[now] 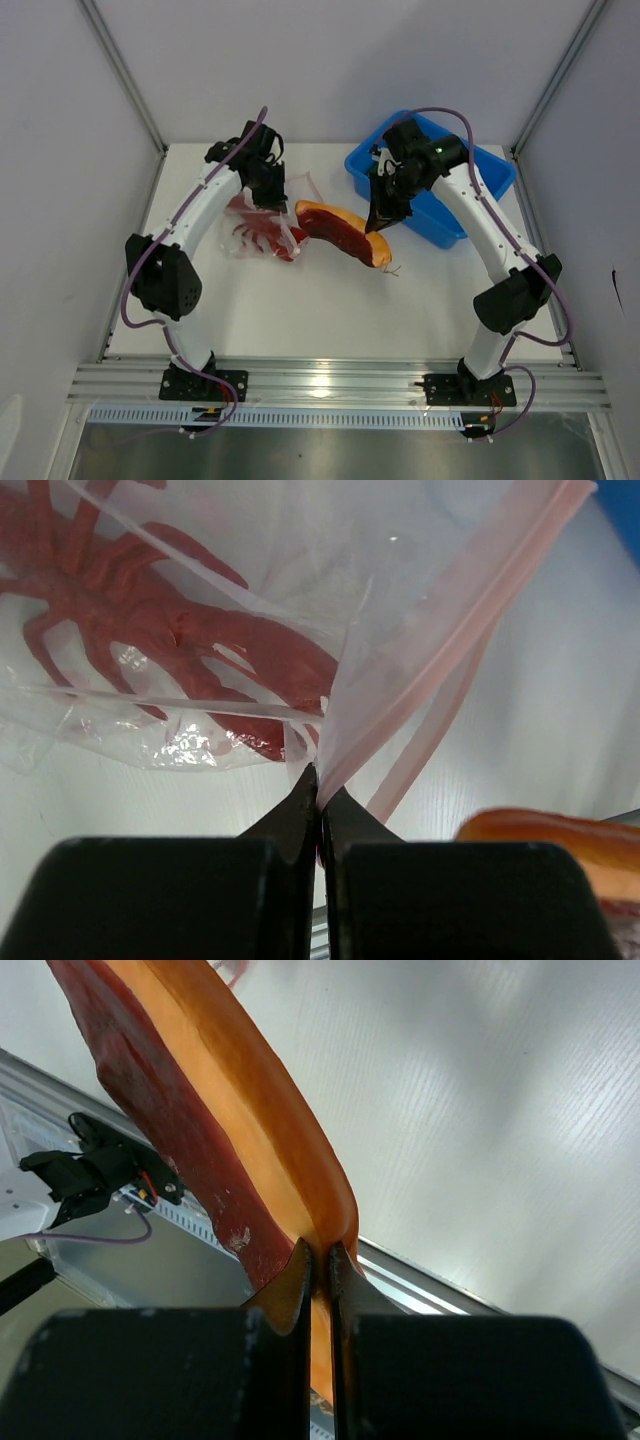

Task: Place the food in the zip-top bag and seal the zipper
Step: Place the fake bread in the zipper food storage bag.

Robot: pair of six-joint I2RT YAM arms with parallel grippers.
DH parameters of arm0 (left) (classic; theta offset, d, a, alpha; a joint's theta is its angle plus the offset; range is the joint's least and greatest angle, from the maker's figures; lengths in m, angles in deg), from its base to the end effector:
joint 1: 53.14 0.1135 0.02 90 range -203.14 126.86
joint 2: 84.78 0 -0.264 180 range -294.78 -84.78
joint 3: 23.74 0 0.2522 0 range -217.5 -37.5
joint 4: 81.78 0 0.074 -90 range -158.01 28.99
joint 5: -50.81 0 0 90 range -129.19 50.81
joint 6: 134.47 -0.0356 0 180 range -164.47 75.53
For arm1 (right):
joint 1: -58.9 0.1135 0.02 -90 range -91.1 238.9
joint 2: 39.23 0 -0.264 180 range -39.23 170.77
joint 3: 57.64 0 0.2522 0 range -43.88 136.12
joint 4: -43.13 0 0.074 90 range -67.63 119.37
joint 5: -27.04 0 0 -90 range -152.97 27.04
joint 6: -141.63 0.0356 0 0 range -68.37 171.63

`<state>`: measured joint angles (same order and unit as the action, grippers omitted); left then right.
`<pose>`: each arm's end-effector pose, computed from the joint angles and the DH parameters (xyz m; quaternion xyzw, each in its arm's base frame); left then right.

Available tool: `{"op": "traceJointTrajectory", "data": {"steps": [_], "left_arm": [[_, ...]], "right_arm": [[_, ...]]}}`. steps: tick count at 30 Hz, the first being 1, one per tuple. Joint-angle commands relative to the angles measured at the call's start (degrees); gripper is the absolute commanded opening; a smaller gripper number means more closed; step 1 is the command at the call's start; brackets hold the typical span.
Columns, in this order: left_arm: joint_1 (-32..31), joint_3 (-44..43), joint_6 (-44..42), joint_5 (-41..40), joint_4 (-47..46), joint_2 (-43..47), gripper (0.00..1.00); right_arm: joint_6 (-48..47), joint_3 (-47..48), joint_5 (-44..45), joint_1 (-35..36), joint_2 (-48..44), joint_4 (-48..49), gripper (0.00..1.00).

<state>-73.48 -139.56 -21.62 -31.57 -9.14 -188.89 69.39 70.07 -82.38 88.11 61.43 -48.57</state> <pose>0.3588 -0.1380 0.3252 -0.0045 0.9660 -0.1520 0.2092 0.2906 0.1760 0.3904 -0.1328 0.9532 0.2371 0.1328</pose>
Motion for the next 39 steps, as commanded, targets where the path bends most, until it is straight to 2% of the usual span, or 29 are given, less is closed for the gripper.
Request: {"op": "traceJointTrajectory", "data": {"steps": [1, 13, 17, 24, 31, 39], "left_arm": [[-0.8, 1.1, -1.1, -0.6, -0.4, 4.5, 0.01], [-5.9, -0.9, -1.1, -2.5, 1.4, 5.6, 0.01], [-6.3, -0.8, -0.8, -1.5, 1.5, 6.1, 0.01], [-7.7, -0.2, -0.4, 2.4, -0.6, 7.4, 0.01], [-8.8, 1.5, 0.0, 5.6, -3.3, 9.1, 0.01], [-9.9, 4.9, 1.7, 11.3, -8.2, 10.9, 0.01]], "right_arm": [[-0.9, 1.9, 2.0, 1.2, 2.5, -9.1, 0.00], [-0.9, 2.9, 10.4, 2.0, 7.5, -9.1, 0.00], [-0.9, 7.2, 11.3, 2.6, 10.1, -9.2, 0.00], [0.3, 17.8, 6.1, 4.4, 16.0, -9.1, 0.00], [0.5, 21.0, 4.6, 5.6, 20.5, -8.6, 0.00], [3.1, 20.8, 0.8, 5.9, 23.3, -3.2, 0.00]]}}
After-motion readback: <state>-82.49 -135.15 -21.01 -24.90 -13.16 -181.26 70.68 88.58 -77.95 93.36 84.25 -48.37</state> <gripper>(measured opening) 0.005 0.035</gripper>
